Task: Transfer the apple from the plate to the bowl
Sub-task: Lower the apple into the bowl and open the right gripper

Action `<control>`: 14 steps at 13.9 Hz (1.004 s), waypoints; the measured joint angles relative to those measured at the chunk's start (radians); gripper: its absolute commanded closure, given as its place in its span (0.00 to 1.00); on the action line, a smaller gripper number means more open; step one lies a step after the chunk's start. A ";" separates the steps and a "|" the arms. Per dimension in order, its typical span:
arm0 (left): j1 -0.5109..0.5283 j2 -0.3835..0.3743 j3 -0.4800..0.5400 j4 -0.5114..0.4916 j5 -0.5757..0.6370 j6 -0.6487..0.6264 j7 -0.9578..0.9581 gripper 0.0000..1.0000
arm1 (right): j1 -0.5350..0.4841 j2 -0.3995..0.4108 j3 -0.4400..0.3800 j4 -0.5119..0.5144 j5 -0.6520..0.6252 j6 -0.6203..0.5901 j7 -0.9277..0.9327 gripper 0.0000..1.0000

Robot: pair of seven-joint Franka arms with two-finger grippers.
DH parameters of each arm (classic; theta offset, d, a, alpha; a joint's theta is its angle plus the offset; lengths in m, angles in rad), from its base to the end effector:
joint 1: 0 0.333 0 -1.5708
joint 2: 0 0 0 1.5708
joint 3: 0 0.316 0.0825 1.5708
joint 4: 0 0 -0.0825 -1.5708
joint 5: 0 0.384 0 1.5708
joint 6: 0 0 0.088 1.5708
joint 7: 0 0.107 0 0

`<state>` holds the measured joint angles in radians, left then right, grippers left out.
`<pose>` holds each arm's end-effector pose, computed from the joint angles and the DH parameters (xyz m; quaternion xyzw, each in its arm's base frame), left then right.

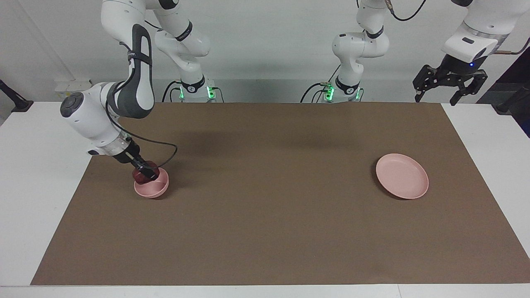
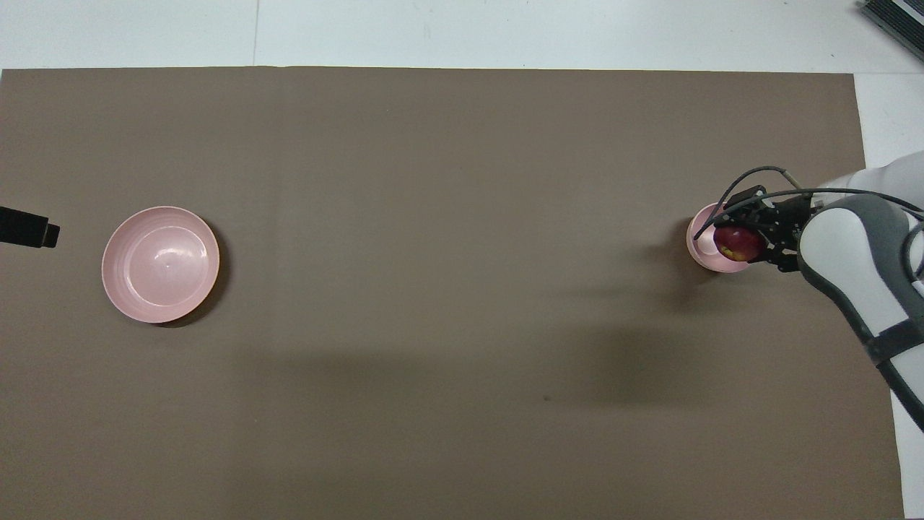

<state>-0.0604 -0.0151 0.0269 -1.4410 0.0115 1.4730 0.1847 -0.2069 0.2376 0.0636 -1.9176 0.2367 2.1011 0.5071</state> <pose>0.5385 -0.0166 0.6846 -0.9938 0.1082 -0.0231 0.0073 0.5984 -0.0766 0.3676 -0.9197 0.3767 0.0460 0.1010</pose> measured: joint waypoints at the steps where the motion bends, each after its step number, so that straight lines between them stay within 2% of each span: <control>1: 0.004 -0.008 0.001 -0.011 -0.002 -0.002 -0.007 0.00 | 0.003 0.002 0.001 -0.008 -0.001 0.001 0.000 1.00; 3: 0.008 -0.026 0.003 -0.041 -0.003 -0.003 -0.021 0.00 | 0.004 0.009 0.002 -0.027 -0.002 0.032 0.000 1.00; 4: 0.012 -0.034 0.003 -0.054 -0.004 -0.003 -0.023 0.00 | 0.004 0.017 0.002 -0.035 -0.006 0.060 -0.002 0.91; 5: 0.015 -0.039 0.003 -0.063 -0.006 -0.003 -0.024 0.00 | 0.004 0.029 0.002 -0.040 -0.016 0.090 -0.006 0.21; 6: 0.017 -0.041 0.003 -0.066 -0.008 -0.002 -0.025 0.00 | 0.004 0.044 0.002 -0.042 -0.026 0.121 -0.006 0.00; 11: 0.017 -0.042 0.003 -0.066 -0.020 0.001 -0.027 0.00 | 0.008 0.062 0.005 -0.012 -0.052 0.131 -0.026 0.00; 14: 0.017 -0.042 0.003 -0.066 -0.020 0.001 -0.027 0.00 | 0.014 0.045 0.006 0.060 -0.112 0.006 -0.108 0.00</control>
<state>-0.0436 -0.0570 0.0299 -1.5067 -0.0089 1.4739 0.1579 -0.1927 0.2825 0.0698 -1.8572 0.1250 2.1071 0.3992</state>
